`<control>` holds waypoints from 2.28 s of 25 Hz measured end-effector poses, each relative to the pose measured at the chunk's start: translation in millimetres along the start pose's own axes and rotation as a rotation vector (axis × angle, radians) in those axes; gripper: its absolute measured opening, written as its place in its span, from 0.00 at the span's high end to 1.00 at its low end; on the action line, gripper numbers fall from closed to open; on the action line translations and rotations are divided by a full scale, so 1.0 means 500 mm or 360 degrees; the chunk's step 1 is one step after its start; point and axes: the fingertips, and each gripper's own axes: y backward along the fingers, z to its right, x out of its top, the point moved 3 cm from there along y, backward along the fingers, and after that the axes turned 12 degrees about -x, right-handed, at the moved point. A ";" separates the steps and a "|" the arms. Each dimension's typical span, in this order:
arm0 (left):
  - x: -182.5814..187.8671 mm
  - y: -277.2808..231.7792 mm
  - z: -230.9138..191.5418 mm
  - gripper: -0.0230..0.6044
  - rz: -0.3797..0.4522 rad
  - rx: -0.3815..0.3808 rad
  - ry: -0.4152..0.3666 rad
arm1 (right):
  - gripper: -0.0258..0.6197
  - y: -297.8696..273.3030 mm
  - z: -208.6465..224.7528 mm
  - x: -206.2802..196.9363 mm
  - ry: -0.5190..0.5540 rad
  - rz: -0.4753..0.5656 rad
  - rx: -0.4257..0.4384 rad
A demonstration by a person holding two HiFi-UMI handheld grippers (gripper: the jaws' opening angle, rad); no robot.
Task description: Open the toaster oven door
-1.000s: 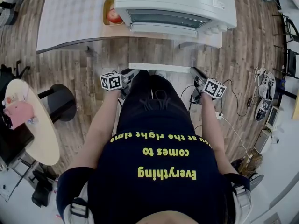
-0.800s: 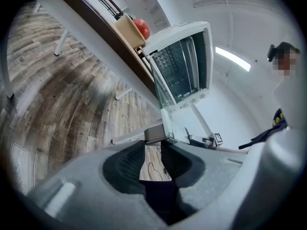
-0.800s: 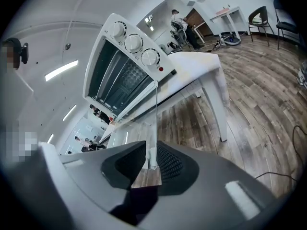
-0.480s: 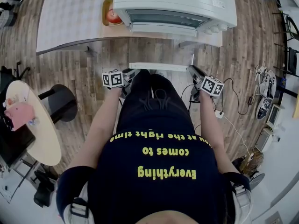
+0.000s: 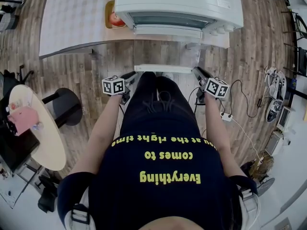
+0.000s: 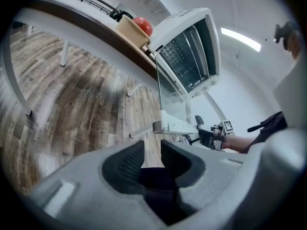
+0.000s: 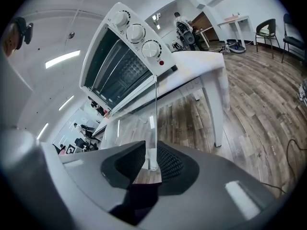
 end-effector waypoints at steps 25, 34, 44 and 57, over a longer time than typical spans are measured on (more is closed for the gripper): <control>0.232 0.040 0.146 0.96 0.0298 0.0180 -0.0702 | 0.80 -0.056 0.025 -0.014 0.0100 -0.0061 -0.0088; 0.265 0.029 0.178 0.96 0.0313 0.0206 -0.0805 | 0.79 -0.067 0.032 -0.012 0.0106 -0.0060 -0.0093; 0.309 0.020 0.238 0.96 0.0358 0.0215 -0.1026 | 0.79 -0.017 0.017 0.090 0.0262 0.0184 -0.0224; 0.411 0.040 0.355 0.96 0.0595 0.0243 -0.1241 | 0.94 0.132 -0.205 0.308 0.0514 0.0724 -0.0095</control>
